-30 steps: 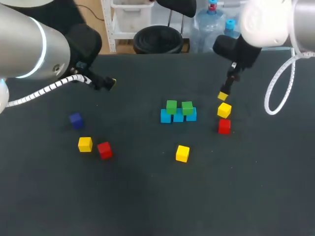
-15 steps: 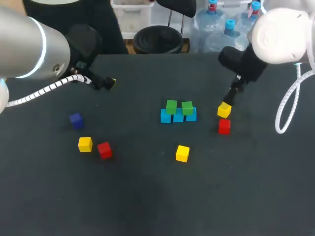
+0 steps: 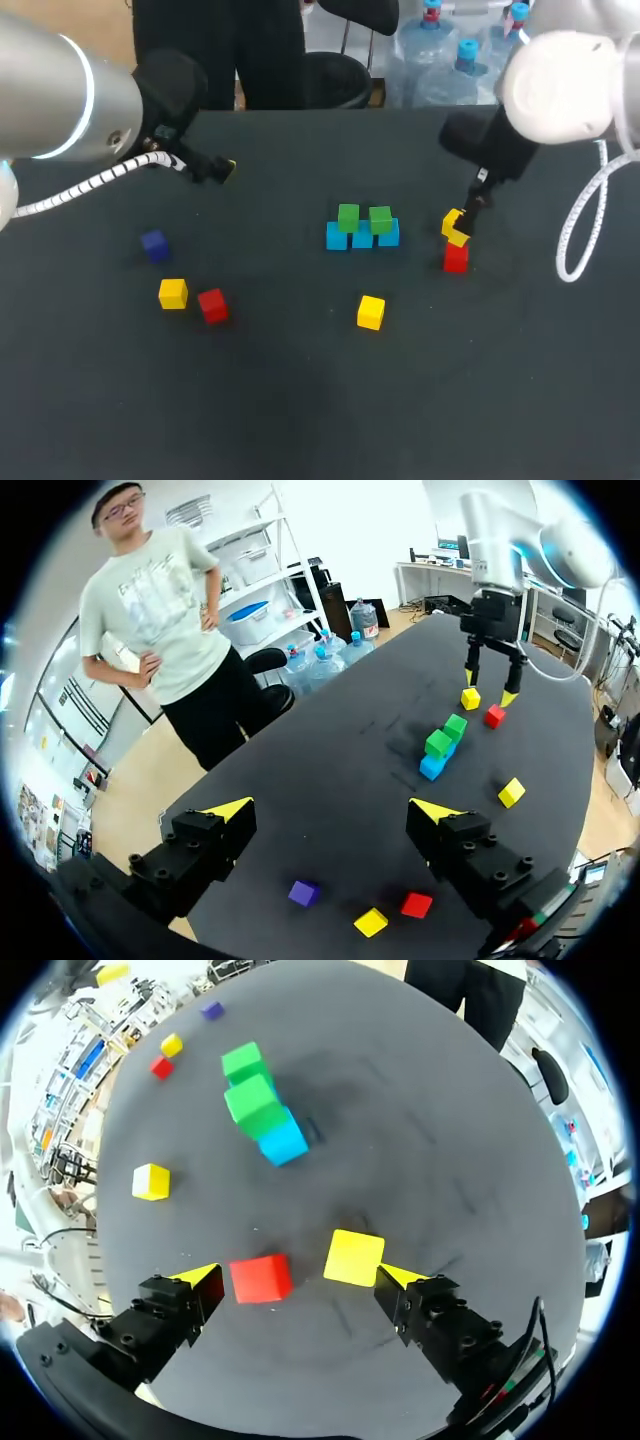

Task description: Place the blue cubes, place green cubes on the blue cubes, place the yellow cubes on the green cubes, then place the red cubes on the yellow cubes, and place purple cube on the red cubes.

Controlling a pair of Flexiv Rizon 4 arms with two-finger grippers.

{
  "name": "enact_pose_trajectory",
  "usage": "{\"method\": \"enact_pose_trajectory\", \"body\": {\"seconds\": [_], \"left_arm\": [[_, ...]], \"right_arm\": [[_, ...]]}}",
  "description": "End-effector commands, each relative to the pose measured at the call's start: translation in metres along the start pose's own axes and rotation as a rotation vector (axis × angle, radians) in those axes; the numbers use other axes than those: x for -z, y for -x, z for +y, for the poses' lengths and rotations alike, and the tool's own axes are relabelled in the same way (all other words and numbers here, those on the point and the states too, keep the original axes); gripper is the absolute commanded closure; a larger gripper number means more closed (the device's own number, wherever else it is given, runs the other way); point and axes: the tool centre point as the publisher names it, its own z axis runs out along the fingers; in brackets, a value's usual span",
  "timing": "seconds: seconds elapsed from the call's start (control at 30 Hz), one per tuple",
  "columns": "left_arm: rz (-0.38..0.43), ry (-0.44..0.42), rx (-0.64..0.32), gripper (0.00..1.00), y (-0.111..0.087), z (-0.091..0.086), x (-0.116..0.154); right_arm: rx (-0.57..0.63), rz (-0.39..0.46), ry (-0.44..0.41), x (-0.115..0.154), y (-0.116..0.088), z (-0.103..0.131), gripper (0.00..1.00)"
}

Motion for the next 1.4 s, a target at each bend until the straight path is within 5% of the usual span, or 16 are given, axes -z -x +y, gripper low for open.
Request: {"method": "enact_pose_trajectory", "body": {"seconds": [0.03,0.67,0.83,0.97,1.13,1.3,1.4], "left_arm": [[-0.002,-0.001,-0.001,0.0,-0.001,0.0,0.0],[-0.002,-0.001,-0.001,0.0,-0.001,0.0,0.0],[-0.002,-0.001,-0.001,0.0,-0.001,0.0,0.0],[-0.002,-0.001,-0.001,0.0,-0.001,0.0,0.0],[-0.002,-0.001,-0.001,0.0,-0.001,0.0,0.0],[-0.002,-0.001,-0.001,0.0,-0.001,0.0,0.0],[-0.002,-0.001,-0.001,0.0,-0.001,0.0,0.0]], "right_arm": [[0.0,0.024,-0.005,-0.005,0.006,-0.015,0.0],[0.025,0.072,-0.012,-0.019,0.015,-0.033,0.01],[0.027,0.076,-0.027,-0.018,0.015,-0.037,0.5],[0.027,0.078,-0.035,-0.017,0.014,-0.04,0.74],[0.031,0.087,-0.031,-0.018,0.013,-0.04,0.76],[0.066,0.11,-0.039,-0.016,0.013,-0.038,1.0],[0.093,0.112,-0.047,-0.009,0.014,-0.036,1.0]]}}
